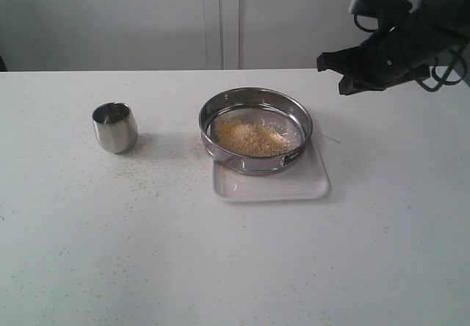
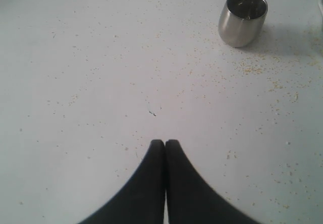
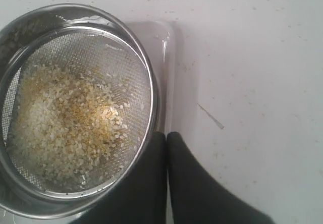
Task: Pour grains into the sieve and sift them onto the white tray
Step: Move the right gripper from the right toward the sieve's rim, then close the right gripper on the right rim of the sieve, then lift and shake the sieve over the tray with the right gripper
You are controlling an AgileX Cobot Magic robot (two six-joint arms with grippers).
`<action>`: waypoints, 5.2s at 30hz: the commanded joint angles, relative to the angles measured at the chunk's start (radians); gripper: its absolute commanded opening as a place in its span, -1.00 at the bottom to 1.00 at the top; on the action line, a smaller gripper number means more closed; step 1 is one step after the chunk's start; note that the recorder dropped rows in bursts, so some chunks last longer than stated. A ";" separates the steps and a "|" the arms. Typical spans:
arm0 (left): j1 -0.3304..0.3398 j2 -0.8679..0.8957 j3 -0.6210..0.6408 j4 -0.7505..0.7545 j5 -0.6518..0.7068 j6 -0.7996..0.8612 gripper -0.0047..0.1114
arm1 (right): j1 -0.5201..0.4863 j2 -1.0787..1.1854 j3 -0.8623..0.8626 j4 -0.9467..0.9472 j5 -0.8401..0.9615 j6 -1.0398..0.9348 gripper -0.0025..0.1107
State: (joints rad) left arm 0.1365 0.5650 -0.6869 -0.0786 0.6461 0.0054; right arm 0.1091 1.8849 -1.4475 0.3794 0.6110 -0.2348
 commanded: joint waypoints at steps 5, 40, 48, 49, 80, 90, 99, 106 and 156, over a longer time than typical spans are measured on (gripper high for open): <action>0.000 -0.006 0.003 0.003 0.006 0.003 -0.92 | 0.033 0.118 -0.164 0.004 0.079 -0.039 -0.96; 0.000 -0.006 0.003 0.003 0.006 0.003 -0.92 | 0.077 0.340 -0.267 -0.057 -0.018 -0.012 -0.37; 0.000 -0.006 0.003 0.003 0.006 0.003 -0.92 | 0.080 0.385 -0.267 -0.051 -0.018 0.003 -0.37; 0.000 -0.006 0.003 0.003 0.006 0.003 -0.92 | 0.080 0.388 -0.267 -0.049 -0.018 0.003 -0.37; 0.000 -0.006 0.003 0.003 0.006 0.003 -0.92 | 0.097 0.392 -0.267 -0.011 0.002 0.003 -0.43; 0.000 -0.006 0.003 0.003 0.006 0.003 -0.92 | 0.099 0.392 -0.267 -0.017 0.008 0.003 -0.90; 0.000 -0.006 0.003 0.003 0.006 0.003 -0.92 | 0.099 0.392 -0.267 -0.017 -0.009 0.020 -0.96; 0.000 -0.006 0.003 0.003 0.006 0.003 -0.92 | 0.099 0.381 -0.267 -0.017 -0.009 0.031 -0.96; 0.000 -0.006 0.003 0.003 0.006 0.003 -0.92 | 0.069 0.218 -0.173 -0.112 0.048 0.291 -0.96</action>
State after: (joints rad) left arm 0.1365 0.5650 -0.6869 -0.0786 0.6461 0.0054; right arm 0.1809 2.1071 -1.6048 0.2503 0.6194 0.0423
